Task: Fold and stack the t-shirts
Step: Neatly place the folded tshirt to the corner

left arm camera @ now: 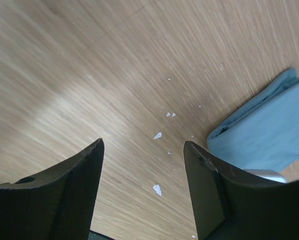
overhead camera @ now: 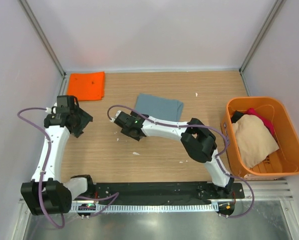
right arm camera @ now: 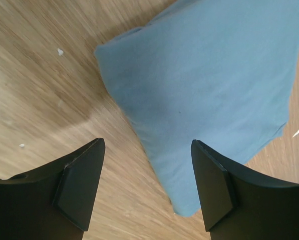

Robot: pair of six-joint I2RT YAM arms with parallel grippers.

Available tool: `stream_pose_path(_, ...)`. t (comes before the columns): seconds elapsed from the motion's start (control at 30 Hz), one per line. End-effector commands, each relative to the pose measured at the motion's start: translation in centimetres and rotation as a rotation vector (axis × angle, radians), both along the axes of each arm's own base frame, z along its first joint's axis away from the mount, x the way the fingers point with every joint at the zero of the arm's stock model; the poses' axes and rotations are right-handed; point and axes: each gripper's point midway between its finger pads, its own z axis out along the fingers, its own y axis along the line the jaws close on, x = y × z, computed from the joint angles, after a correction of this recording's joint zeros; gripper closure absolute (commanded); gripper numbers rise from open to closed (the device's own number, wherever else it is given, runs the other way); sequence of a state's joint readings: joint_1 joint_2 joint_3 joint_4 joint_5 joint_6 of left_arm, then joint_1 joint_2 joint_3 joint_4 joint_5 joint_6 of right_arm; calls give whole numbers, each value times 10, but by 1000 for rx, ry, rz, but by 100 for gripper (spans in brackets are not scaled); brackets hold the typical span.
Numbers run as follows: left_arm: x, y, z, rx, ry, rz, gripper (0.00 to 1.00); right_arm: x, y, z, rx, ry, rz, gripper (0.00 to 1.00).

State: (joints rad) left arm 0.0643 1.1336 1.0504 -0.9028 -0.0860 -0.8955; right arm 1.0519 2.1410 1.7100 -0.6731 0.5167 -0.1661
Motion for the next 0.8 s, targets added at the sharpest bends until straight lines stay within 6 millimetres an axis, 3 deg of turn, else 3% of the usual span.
stream_pose_path(0.0,-17,12,-2,-2,42,128,33,8,14,5,-27,-104,81,26)
stream_pose_path(0.3,-17,15,-7,-27,60,160,32,13,24,-23,-52,-118,126,35)
stream_pose_path(0.4,-12,9,-13,-64,76,127,29,15,21,-33,-75,-116,134,49)
stream_pose_path(0.43,-9,8,-15,-77,77,115,27,18,20,-32,-76,-129,130,62)
stream_pose_path(0.5,-4,1,-22,-111,103,65,25,24,14,-33,-74,-138,119,70)
stream_pose_path(0.63,12,-16,-33,-193,110,-66,24,35,6,-22,-50,-132,115,85)
stream_pose_path(0.77,33,-44,-41,-342,67,-185,19,34,3,21,42,-136,137,92)
